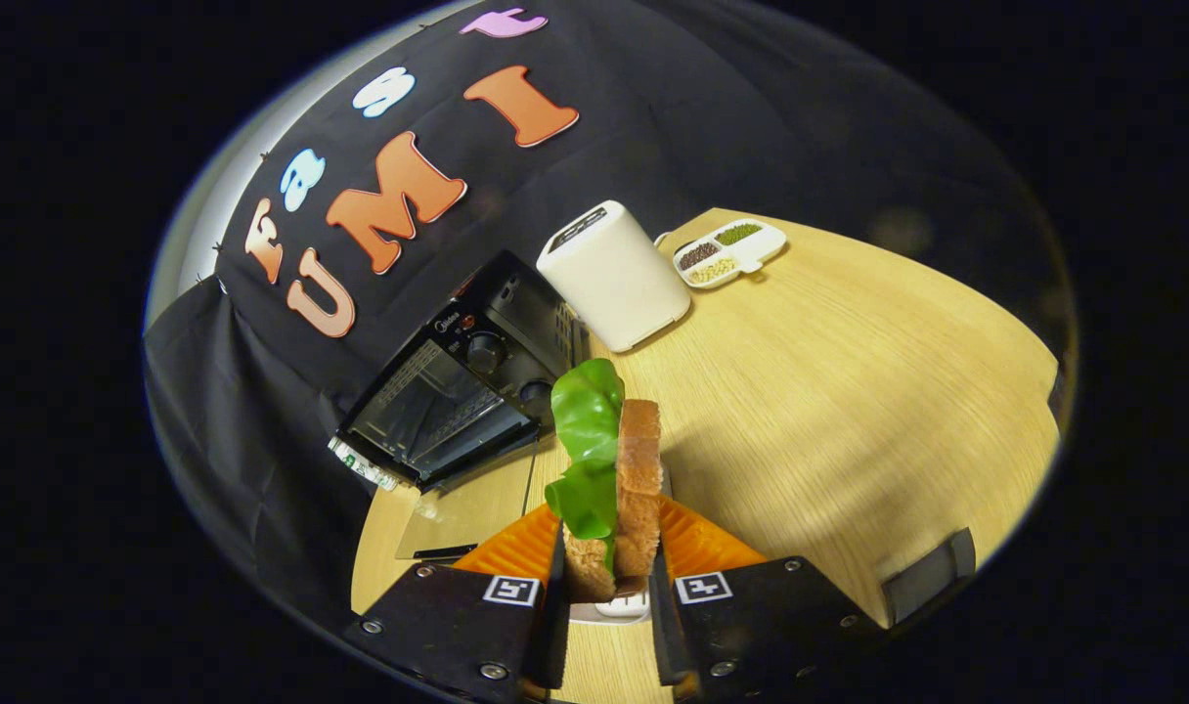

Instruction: Open the toaster oven, put the food inside, and close the toaster oven door.

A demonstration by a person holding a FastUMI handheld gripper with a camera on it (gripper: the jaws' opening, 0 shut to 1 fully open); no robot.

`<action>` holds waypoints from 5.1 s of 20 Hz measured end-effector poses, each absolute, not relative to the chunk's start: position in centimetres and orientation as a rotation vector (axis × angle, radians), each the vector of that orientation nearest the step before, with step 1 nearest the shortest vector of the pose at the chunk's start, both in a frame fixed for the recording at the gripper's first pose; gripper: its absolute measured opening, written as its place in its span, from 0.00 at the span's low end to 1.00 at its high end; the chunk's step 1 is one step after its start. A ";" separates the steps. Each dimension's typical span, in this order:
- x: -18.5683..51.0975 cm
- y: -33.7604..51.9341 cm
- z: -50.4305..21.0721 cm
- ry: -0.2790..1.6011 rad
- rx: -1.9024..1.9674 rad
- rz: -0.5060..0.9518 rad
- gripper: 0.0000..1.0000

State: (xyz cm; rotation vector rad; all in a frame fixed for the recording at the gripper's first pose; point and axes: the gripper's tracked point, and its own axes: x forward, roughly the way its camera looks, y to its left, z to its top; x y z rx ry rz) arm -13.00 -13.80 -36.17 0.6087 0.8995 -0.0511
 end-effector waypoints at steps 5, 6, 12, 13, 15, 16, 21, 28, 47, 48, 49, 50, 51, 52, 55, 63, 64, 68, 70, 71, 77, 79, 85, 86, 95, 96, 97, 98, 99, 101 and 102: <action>-11.1 -12.5 -33.5 0.840 0.589 -0.054 0.36; -10.6 -12.1 -32.7 0.824 0.591 -0.049 0.36; -7.6 -7.2 -29.5 0.738 0.622 0.029 0.36; -7.2 -6.1 -29.6 0.738 0.635 0.047 0.36; -6.2 -3.6 -29.9 0.748 0.658 0.082 0.36; -5.7 -2.4 -30.0 0.751 0.667 0.095 0.36; -3.7 2.5 -31.2 0.769 0.712 0.144 0.36; -0.1 6.4 -33.9 0.773 0.809 0.115 0.36; 6.5 10.7 -38.0 0.681 1.086 0.005 0.36; 7.0 10.6 -38.1 0.664 1.091 -0.013 0.36; 7.4 10.4 -38.3 0.646 1.089 -0.035 0.36; 7.8 10.3 -38.5 0.632 1.088 -0.052 0.36; 8.2 10.4 -38.6 0.619 1.098 -0.064 0.36; 8.5 10.4 -38.8 0.612 1.107 -0.076 0.36; 9.2 9.9 -39.6 0.595 1.105 -0.120 0.36; 10.0 8.8 -40.8 0.571 1.000 -0.212 0.39; 9.8 8.4 -41.0 0.576 0.955 -0.227 0.41; 9.2 6.8 -40.6 0.566 0.733 -0.255 0.56; 8.4 6.4 -40.2 0.566 0.636 -0.243 0.63; 8.1 6.1 -39.8 0.559 0.593 -0.240 0.68; 7.5 6.0 -38.5 0.570 0.407 -0.175 0.79; 7.2 5.5 -38.7 0.583 0.352 -0.173 0.84; 5.8 4.2 -38.1 0.600 0.275 -0.160 0.96; 5.7 3.7 -37.8 0.593 0.253 -0.159 0.97; 3.2 2.8 -37.4 0.641 0.155 -0.099 0.97; 2.5 2.7 -36.9 0.642 0.146 -0.084 0.97; 1.7 2.4 -36.5 0.648 0.137 -0.072 0.97; 0.8 2.3 -35.9 0.651 0.135 -0.050 0.97; -0.6 2.5 -35.3 0.655 0.138 -0.022 0.97; -2.9 3.0 -34.6 0.667 0.155 0.044 0.97; -4.0 2.8 -34.6 0.675 0.155 0.059 0.97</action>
